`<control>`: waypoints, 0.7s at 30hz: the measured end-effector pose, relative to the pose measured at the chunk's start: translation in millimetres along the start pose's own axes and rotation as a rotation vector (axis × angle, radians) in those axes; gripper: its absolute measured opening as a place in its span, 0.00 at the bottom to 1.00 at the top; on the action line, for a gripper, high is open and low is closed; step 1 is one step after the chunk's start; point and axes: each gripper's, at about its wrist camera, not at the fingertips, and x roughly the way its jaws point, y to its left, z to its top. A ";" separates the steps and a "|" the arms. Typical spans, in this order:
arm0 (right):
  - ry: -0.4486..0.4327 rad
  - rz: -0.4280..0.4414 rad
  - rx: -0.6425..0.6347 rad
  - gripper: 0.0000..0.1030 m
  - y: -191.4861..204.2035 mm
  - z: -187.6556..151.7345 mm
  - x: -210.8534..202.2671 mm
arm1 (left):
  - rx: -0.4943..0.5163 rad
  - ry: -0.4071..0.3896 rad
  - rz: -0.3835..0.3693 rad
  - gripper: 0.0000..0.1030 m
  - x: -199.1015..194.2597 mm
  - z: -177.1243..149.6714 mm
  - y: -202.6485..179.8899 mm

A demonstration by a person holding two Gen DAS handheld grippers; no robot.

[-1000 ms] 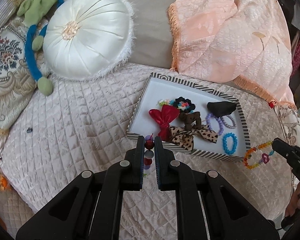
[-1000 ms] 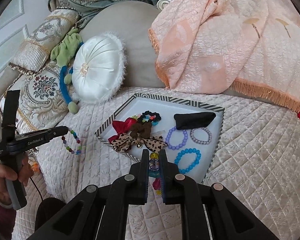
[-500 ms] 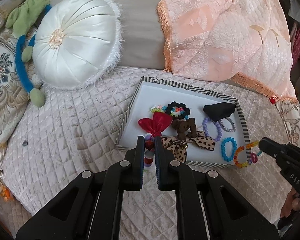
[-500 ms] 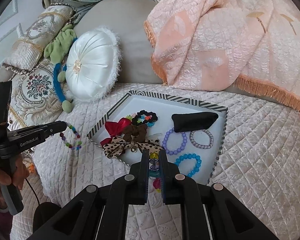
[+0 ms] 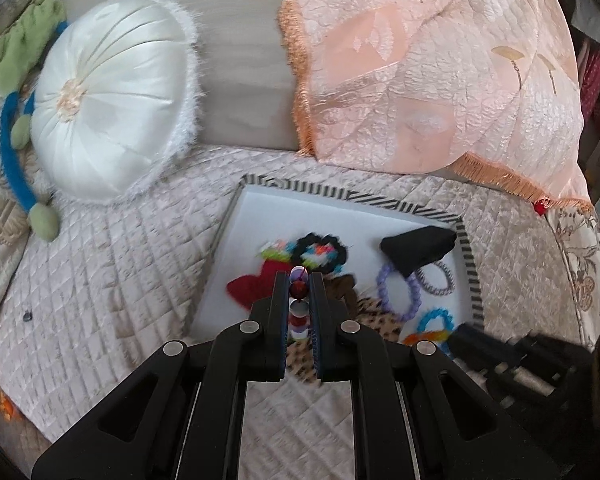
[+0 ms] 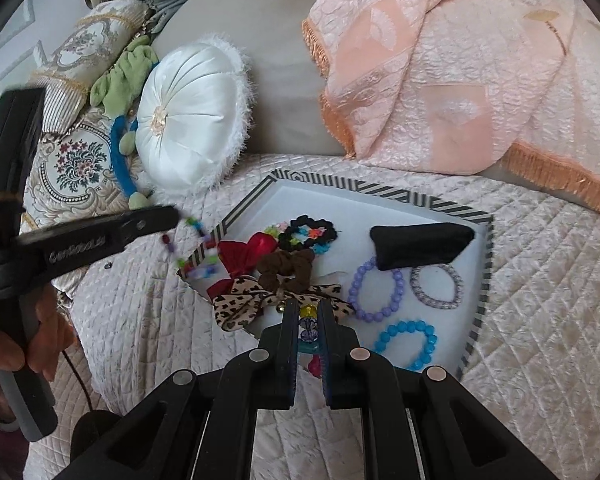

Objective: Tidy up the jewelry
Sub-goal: 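Carry both bracelets over the tray and lower them inside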

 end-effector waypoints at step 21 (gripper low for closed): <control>0.055 -0.060 0.086 0.08 -62.7 -20.9 46.9 | -0.012 0.149 -0.019 0.08 138.0 28.2 -46.7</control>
